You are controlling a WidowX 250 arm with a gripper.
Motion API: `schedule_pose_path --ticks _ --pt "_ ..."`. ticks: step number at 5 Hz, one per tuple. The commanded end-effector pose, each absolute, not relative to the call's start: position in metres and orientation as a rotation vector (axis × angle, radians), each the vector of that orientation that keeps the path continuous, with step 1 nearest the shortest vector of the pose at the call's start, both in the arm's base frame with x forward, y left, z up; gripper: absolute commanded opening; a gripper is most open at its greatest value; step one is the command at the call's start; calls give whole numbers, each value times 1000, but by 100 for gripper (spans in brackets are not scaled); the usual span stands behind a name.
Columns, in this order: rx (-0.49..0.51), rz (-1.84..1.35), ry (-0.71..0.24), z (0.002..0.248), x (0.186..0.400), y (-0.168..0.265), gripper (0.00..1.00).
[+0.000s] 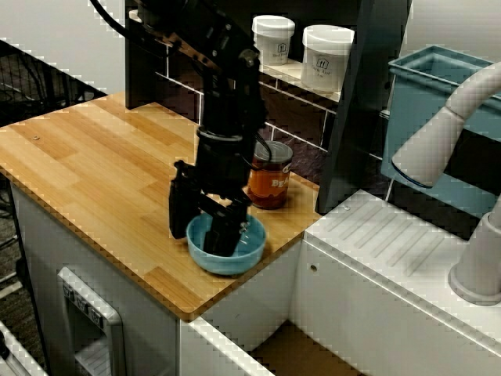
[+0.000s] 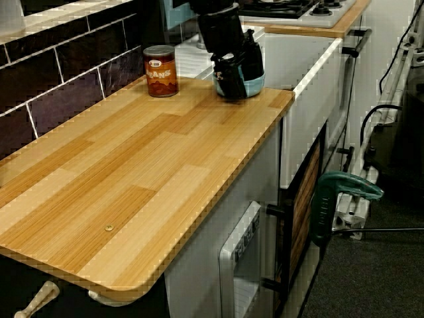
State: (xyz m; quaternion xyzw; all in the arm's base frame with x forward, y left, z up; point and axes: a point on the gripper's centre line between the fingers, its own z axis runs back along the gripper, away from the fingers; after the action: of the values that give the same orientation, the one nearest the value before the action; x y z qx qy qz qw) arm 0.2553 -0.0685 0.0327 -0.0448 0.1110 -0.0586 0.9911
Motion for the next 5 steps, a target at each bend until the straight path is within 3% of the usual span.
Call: schedule_pose_path --ticks 1,3,5 --pt "-85 -169 216 43 250 -94 100" --pt "-78 -205 252 52 247 -114 100" --pt "-90 -199 253 53 247 -104 100"
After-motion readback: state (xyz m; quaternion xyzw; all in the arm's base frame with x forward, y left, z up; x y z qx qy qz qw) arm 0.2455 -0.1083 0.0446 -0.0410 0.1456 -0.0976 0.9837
